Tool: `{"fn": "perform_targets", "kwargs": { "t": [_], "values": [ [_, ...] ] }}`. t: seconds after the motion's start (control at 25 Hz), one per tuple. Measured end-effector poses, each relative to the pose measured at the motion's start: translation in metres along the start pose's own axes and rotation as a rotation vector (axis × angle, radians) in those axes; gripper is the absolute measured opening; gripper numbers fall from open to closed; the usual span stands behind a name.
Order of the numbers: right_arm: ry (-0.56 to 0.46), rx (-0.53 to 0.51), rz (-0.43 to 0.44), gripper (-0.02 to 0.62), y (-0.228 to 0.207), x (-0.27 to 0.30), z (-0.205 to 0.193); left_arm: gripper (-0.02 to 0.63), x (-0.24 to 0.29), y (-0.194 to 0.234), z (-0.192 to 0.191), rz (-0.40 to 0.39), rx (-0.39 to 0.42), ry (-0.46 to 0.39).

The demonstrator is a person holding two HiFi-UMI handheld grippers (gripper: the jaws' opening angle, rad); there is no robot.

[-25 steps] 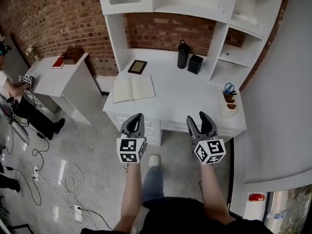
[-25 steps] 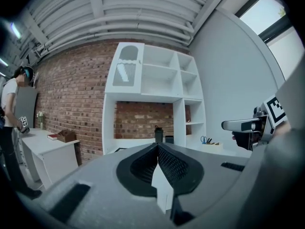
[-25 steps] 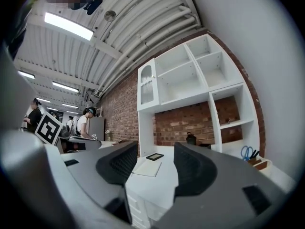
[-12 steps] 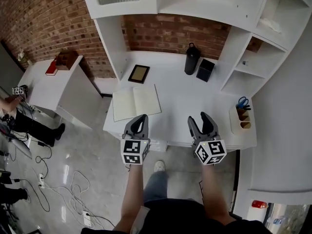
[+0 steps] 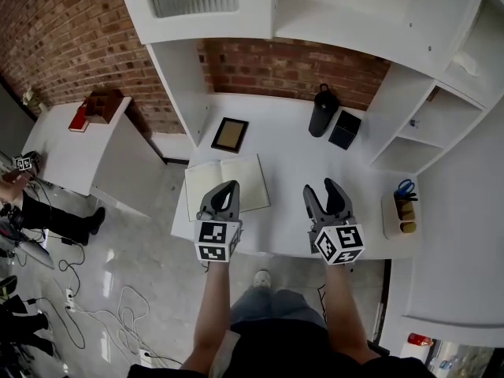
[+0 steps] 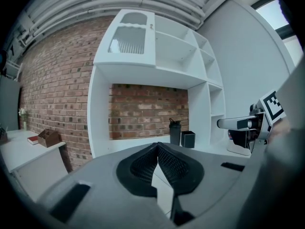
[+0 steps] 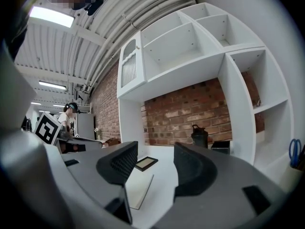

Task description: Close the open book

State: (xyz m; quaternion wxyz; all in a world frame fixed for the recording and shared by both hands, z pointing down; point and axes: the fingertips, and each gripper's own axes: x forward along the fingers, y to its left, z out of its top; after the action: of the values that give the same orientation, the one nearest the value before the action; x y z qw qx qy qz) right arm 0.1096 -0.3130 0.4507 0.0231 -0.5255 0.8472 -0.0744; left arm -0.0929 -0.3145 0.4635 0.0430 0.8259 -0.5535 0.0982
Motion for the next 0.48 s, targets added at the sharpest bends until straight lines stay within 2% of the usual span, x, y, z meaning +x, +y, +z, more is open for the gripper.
{"fn": "perform_targets", "kwargs": {
  "t": [0.28,0.48],
  "values": [
    [0.02,-0.002,0.022,0.218,-0.006,0.03,0.001,0.009,0.02,0.018,0.003,0.024,-0.018,0.012],
    [0.036,-0.043,0.075,0.218,0.001,0.051,0.009,0.009,0.024,0.033,0.015,0.067,-0.038,-0.017]
  ]
}}
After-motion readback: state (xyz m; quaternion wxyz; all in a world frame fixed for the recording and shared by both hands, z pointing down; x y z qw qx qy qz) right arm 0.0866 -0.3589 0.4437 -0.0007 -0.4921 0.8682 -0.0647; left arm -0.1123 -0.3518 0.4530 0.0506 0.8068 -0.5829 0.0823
